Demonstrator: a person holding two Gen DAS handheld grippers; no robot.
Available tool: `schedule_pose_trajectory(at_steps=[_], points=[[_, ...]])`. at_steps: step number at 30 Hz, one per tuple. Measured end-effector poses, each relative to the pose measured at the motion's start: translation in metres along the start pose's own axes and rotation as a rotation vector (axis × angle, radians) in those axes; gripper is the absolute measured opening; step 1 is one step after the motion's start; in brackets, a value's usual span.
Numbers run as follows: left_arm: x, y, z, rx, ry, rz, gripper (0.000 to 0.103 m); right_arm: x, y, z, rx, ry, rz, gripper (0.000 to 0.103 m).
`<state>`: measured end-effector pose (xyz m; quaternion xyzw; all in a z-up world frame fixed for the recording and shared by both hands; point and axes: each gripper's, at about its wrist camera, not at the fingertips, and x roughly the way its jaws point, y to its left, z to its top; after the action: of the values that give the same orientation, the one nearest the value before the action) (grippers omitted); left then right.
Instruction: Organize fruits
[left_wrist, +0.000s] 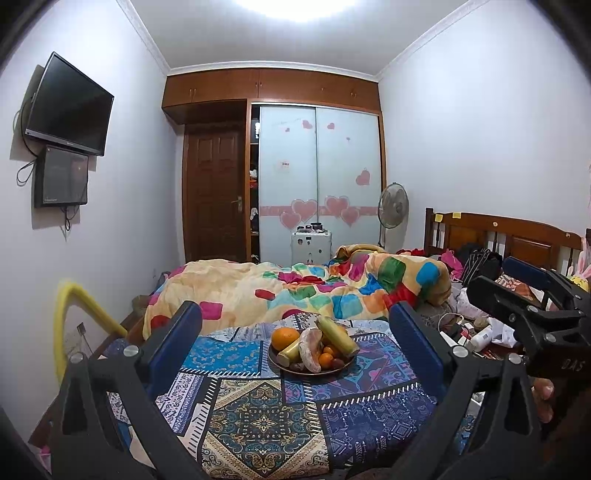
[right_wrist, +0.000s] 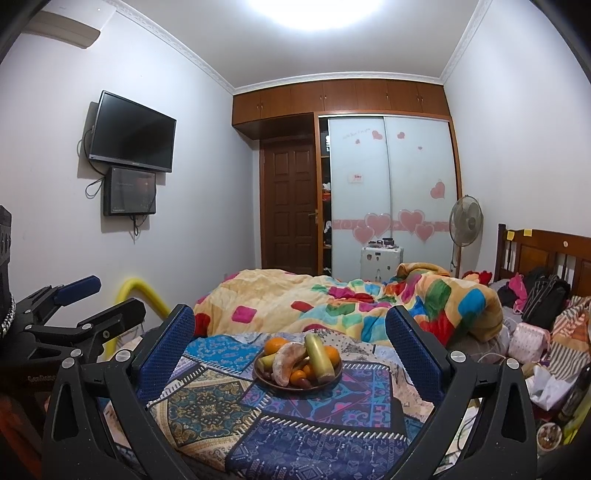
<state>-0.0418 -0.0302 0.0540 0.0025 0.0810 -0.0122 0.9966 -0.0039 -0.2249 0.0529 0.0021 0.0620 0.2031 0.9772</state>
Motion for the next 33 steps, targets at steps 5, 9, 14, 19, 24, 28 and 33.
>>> schedule_pose_trajectory(at_steps=[5,9,14,19,24,28,33], points=[[0.0018,-0.0005,-0.0002,-0.004,0.006,-0.003,0.103,0.0007,-0.0001,-0.0012,0.006,0.004,0.0,0.103],[0.0025,0.0007,0.0001,-0.009,0.008,-0.007,0.103,0.0018,-0.0022,-0.0012,0.008,0.007,-0.002,0.103],[0.0042,0.0008,-0.0001,-0.007,0.017,-0.008,0.103,0.0018,-0.002,-0.0007,0.011,0.008,-0.001,0.103],[0.0048,0.0023,0.0002,-0.016,0.022,-0.024,0.103,0.002,-0.0026,-0.0006,0.011,0.008,-0.001,0.103],[0.0053,0.0025,0.0009,-0.017,0.022,-0.024,0.103,0.0021,-0.0027,-0.0005,0.013,0.007,0.0,0.103],[0.0064,0.0013,0.0012,-0.013,0.024,-0.033,0.103,0.0025,-0.0027,-0.0005,0.013,0.009,0.003,0.103],[0.0057,0.001,0.0013,-0.011,0.021,-0.035,0.103,0.0023,-0.0012,0.0,0.017,0.006,0.003,0.103]])
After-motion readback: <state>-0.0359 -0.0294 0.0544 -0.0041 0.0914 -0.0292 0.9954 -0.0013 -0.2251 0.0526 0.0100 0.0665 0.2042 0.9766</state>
